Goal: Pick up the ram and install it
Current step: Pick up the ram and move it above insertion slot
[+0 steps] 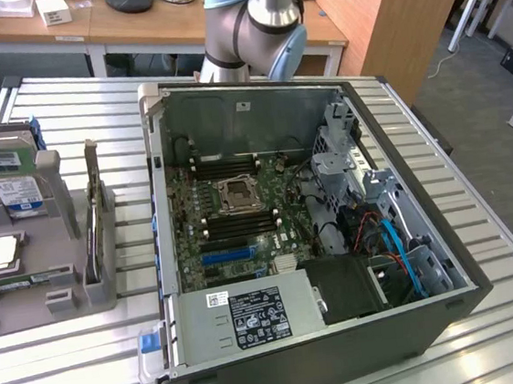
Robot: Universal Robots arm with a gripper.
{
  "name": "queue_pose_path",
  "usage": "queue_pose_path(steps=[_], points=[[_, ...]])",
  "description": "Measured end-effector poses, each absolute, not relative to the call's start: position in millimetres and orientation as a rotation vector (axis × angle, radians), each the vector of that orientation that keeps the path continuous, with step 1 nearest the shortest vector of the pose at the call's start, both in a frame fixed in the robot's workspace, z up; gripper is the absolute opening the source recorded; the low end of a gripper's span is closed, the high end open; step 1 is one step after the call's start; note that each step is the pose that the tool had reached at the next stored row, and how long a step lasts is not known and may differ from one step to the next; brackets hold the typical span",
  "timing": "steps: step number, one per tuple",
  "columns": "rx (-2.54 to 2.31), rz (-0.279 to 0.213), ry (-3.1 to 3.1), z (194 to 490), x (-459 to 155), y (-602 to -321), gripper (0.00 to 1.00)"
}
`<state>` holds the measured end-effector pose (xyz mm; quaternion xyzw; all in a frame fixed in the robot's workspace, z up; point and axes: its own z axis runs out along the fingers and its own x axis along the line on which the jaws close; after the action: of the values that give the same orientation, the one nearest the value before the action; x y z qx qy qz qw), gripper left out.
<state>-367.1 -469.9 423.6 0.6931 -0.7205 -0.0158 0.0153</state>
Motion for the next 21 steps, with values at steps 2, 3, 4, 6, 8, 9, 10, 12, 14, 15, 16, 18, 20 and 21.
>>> queue_pose_path(steps=[2,3,4,6,8,9,10,12,14,15,16,18,20,21], points=[[2.156,-0.049,-2.241,423.7,-360.2,-469.9,0.12],[2.156,-0.049,-2.241,423.7,-357.0,-469.9,0.12],[2.157,-0.049,-2.241,423.7,-353.8,-469.9,0.12],[2.157,-0.049,-2.241,423.6,-347.6,-469.9,0.12],[2.157,-0.049,-2.241,423.7,-341.1,-469.9,0.12],[2.157,-0.049,-2.241,423.7,-338.0,-469.9,0.12],[2.157,-0.049,-2.241,423.7,-335.0,-469.9,0.12],[2.157,-0.049,-2.241,423.6,-328.6,-469.9,0.12],[2.157,-0.049,-2.241,423.7,-322.3,-469.9,0.12],[2.158,-0.049,-2.240,423.7,-319.3,-469.9,0.12],[2.158,-0.049,-2.240,423.7,-316.3,-469.9,0.12],[2.158,-0.049,-2.240,423.6,-309.6,-469.9,0.12],[2.158,-0.049,-2.240,423.7,-302.1,-469.9,0.12],[2.158,-0.049,-2.240,423.7,-298.7,-469.9,0.12]])
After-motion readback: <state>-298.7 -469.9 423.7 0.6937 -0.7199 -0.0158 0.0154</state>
